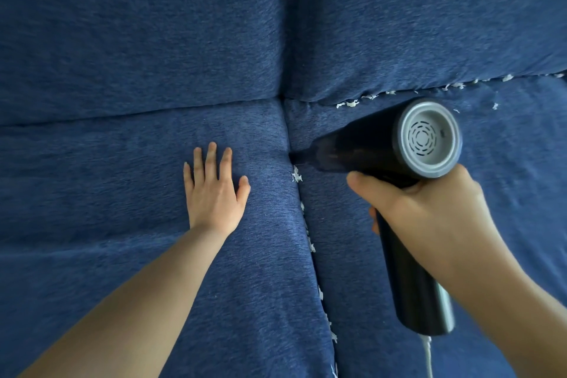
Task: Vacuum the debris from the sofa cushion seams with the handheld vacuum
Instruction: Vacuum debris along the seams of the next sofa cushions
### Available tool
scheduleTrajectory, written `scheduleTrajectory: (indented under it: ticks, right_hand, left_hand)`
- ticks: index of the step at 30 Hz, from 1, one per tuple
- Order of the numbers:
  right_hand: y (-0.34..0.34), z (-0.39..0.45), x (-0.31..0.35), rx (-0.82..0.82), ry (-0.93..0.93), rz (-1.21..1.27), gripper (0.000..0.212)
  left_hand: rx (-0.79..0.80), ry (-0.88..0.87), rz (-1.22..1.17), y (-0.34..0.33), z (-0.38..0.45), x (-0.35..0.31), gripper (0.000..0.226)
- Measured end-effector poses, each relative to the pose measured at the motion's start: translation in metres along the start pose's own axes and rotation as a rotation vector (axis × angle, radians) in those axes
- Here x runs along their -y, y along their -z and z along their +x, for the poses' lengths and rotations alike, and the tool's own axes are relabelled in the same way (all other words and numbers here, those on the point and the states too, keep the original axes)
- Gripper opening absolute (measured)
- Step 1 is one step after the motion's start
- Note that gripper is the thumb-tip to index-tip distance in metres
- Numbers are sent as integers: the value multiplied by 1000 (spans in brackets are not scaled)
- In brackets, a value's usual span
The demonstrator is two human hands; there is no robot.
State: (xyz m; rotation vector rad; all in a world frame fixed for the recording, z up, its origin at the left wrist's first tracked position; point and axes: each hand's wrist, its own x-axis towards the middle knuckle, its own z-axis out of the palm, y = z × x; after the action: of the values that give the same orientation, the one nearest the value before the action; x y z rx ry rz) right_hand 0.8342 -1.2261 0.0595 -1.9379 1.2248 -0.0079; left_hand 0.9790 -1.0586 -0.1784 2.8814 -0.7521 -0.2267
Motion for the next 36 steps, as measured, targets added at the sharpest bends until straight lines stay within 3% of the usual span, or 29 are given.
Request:
scheduleTrajectory:
  ticks: [4,11,36]
  right_hand:
    - [10,-6,3,-8,-29,-8,52]
    - [0,-5,-1,-3,-12,-15,40]
    - [5,-15,-13,28,-68,-46,35]
  left_hand:
    - [31,-133,96,-4,-16,-5,65]
    - [26,-135,106,-6,-20,-5,66]
    - [24,-88,100,-9,-28,-8,61]
